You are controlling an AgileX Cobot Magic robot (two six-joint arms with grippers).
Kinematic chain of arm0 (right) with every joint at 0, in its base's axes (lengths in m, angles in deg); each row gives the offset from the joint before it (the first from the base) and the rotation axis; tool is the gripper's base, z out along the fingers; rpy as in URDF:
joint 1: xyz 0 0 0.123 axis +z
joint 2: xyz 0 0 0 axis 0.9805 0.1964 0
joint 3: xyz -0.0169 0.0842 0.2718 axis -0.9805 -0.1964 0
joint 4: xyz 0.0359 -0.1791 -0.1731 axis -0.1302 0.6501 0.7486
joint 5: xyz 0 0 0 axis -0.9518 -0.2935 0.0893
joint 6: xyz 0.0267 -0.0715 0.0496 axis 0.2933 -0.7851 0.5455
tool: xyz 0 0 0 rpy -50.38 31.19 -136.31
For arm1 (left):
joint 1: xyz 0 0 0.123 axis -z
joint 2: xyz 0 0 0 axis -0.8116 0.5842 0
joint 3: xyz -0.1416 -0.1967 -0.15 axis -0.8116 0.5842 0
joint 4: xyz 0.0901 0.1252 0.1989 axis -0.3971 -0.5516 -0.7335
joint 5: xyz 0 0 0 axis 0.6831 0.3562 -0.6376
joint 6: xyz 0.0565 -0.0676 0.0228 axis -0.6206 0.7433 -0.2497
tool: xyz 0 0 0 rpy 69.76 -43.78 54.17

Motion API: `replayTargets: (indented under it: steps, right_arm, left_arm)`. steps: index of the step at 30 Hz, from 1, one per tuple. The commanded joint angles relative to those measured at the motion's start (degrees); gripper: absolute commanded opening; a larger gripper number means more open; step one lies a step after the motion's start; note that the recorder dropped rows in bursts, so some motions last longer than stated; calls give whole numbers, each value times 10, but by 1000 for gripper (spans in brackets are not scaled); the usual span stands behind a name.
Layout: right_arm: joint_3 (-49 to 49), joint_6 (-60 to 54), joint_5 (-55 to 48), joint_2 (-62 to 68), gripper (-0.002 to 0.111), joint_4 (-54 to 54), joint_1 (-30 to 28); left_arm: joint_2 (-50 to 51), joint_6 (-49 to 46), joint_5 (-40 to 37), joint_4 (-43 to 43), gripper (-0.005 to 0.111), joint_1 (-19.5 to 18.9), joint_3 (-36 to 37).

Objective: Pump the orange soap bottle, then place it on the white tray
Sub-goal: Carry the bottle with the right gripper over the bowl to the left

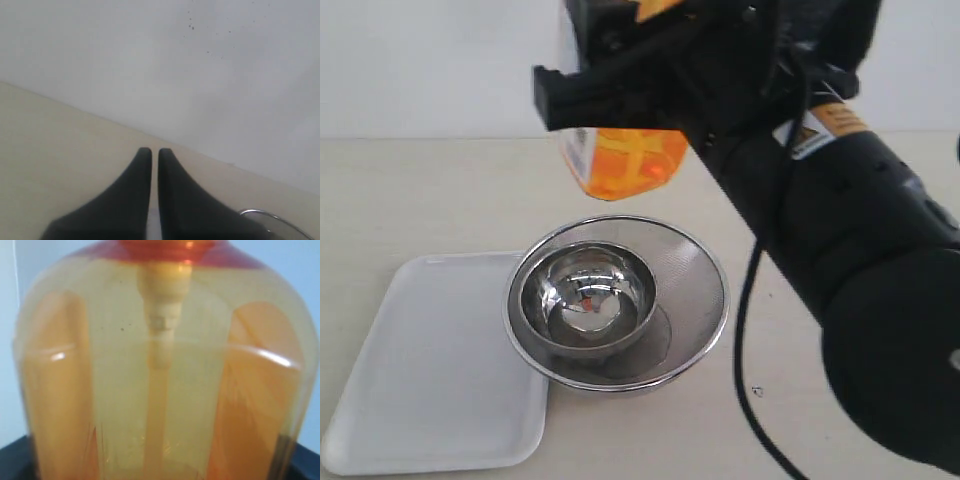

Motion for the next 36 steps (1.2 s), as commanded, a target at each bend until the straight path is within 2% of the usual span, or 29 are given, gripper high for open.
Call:
replayTargets:
  steps: [1,8,19,27,36]
  right_arm:
    - [71,-25,28,50,0,-2,37]
    - [184,-69,25,170,0,-52,84]
    - [321,-72,16,342,0,-115,105]
    - [366,-68,43,428,0,-151,113]
    - [373,-46,77,483,0,-165,114]
  left_arm:
    - [0,-18,17,20,5,0,2]
    - [0,-29,17,25,5,0,2]
    - [0,-61,18,39,5,0,2]
    - [0,-62,18,39,5,0,2]
    - [0,-62,10,39,5,0,2]
